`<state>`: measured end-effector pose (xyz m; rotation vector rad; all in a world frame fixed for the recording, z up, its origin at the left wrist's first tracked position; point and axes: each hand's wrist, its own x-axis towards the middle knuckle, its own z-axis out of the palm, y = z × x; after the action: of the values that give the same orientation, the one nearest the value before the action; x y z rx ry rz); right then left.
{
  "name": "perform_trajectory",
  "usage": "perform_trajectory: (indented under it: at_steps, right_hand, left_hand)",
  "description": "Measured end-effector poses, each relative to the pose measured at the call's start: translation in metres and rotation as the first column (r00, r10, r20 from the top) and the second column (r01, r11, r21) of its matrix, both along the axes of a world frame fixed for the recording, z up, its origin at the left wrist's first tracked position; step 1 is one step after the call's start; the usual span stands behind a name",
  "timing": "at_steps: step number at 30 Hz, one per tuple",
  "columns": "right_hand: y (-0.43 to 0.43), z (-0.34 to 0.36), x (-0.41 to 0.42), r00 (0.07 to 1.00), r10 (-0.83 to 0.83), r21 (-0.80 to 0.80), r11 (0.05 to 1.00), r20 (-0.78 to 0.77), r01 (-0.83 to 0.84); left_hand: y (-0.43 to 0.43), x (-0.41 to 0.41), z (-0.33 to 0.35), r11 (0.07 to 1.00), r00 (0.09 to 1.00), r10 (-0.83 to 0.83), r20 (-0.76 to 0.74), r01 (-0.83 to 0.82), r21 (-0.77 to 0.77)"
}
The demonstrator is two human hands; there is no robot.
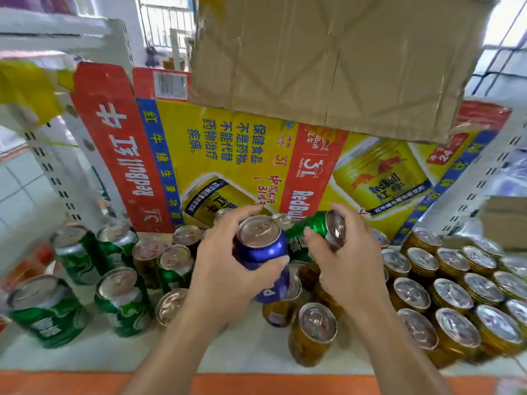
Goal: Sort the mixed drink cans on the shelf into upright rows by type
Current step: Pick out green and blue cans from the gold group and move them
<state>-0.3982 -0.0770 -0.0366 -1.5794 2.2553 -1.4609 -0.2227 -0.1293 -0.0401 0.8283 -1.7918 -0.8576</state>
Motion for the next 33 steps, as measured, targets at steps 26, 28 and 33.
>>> perform_trajectory:
  at_steps: [26, 28, 33]
  right_hand:
    - [0.338, -0.028, -0.279, 0.578, -0.296, -0.173, 0.766, 0.760, 0.619]
    - [0.354, -0.035, -0.304, 0.554, -0.308, -0.160, 0.751, 0.774, 0.641]
    - [0.373, -0.045, -0.354, 0.543, -0.329, -0.129, 0.756, 0.773, 0.642]
  left_hand:
    - [0.216, -0.309, -0.014, 0.796, 0.858, -0.439, -0.267, 0.509, 0.327]
    - [0.231, -0.333, -0.019, 0.799, 0.869, -0.429, -0.245, 0.492, 0.347]
    - [0.249, -0.384, -0.025, 0.816, 0.890, -0.422, -0.174, 0.457, 0.354]
